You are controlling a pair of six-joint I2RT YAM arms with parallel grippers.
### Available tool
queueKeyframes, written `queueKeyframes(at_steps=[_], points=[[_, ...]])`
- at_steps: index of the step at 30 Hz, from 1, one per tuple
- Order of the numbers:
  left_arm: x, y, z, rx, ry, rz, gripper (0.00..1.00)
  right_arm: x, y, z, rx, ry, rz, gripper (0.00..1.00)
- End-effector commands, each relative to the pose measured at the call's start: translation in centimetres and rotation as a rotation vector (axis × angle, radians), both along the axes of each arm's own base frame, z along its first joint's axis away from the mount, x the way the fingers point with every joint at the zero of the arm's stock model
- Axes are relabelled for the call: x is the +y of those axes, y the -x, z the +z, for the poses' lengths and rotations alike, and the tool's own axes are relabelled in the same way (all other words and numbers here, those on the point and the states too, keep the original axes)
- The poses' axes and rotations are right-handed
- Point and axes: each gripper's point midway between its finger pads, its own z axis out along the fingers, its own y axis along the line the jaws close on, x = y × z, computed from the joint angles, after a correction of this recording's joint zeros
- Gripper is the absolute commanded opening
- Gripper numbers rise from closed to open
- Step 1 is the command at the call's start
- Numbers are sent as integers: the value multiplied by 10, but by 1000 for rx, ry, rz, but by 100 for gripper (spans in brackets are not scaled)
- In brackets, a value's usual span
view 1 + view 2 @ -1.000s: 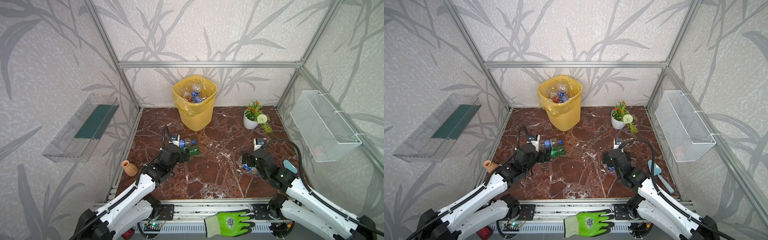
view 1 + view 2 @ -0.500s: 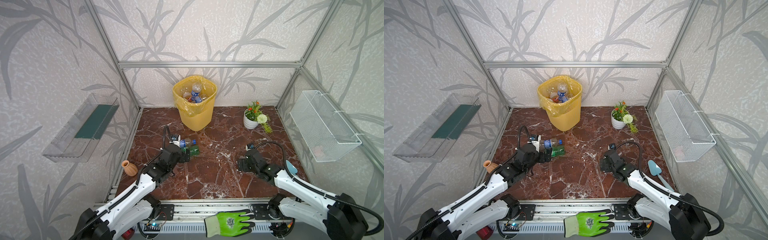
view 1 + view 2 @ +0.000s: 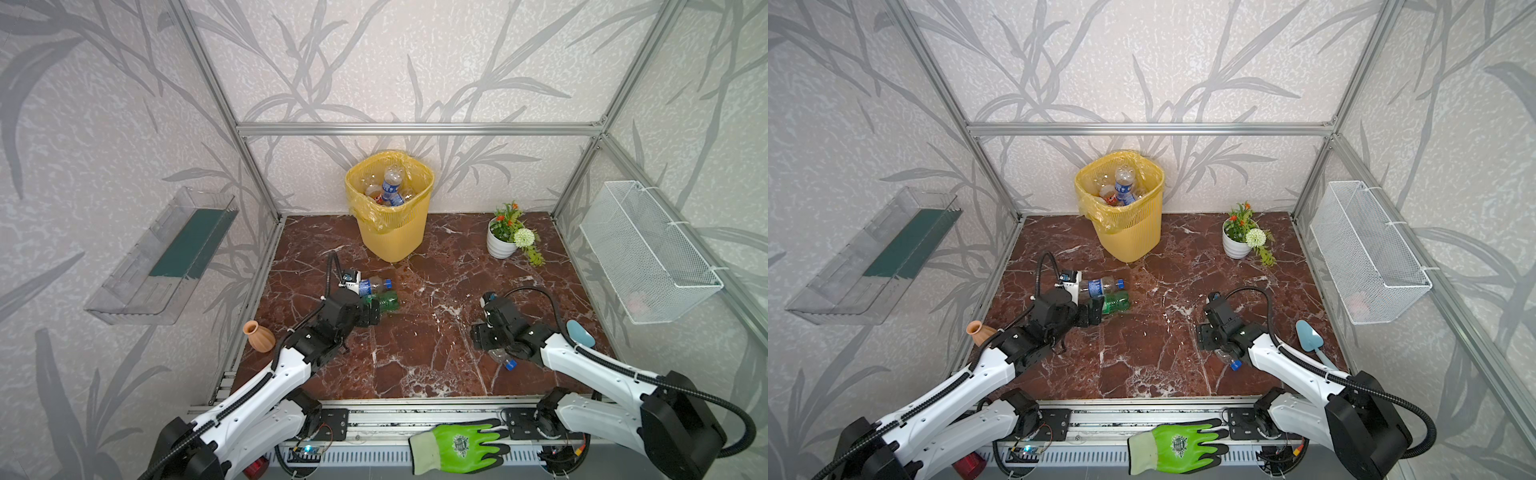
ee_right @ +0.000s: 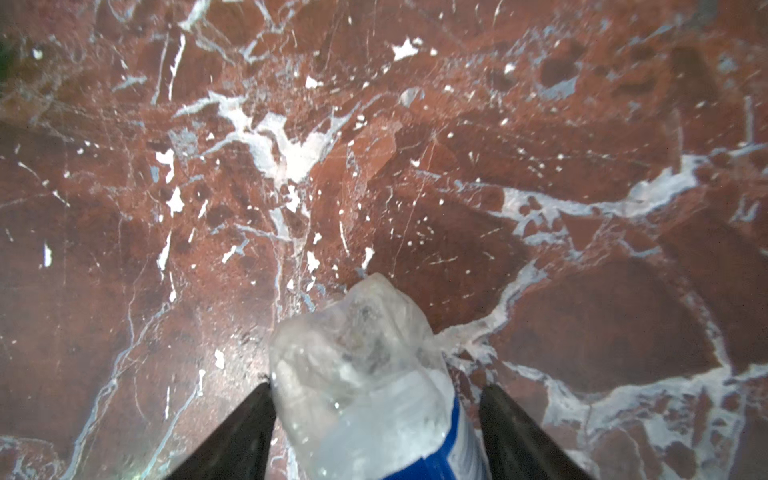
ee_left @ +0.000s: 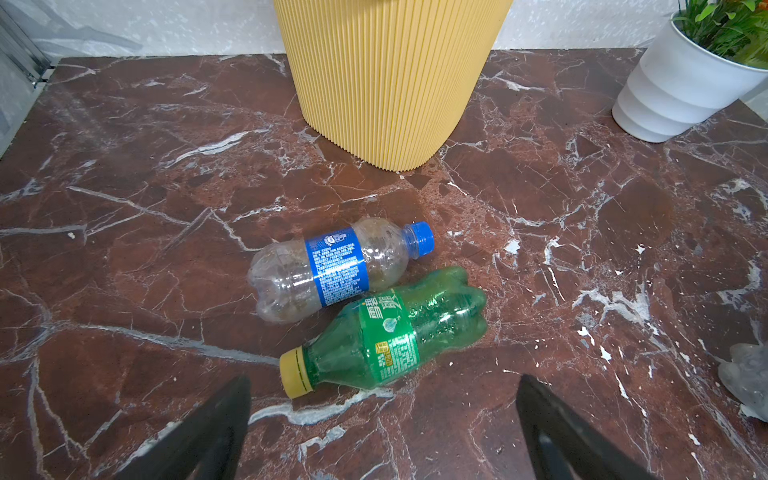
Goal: Throw the plastic bottles in the bin
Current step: 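Grasp the blue-labelled bottle with the right gripper and lift it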
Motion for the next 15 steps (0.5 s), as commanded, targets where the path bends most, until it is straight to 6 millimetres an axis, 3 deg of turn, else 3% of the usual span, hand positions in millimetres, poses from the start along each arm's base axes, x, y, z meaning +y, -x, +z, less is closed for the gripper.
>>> queueKeyframes(at_steps=[1,6,9,13,15], points=[[4,3,1,-7,-4,15,99,5,16,-7,91,-7,25,75],[6,3,2,-10,-8,22,99,14,24,-15,130,9,54,70],[7,4,1,-10,-8,25,99,15,21,-11,119,18,46,58],[7,4,-1,-5,-9,28,99,25,6,12,17,-12,47,50],[8,3,-3,0,-14,37,99,33,-7,36,-79,-67,45,48]])
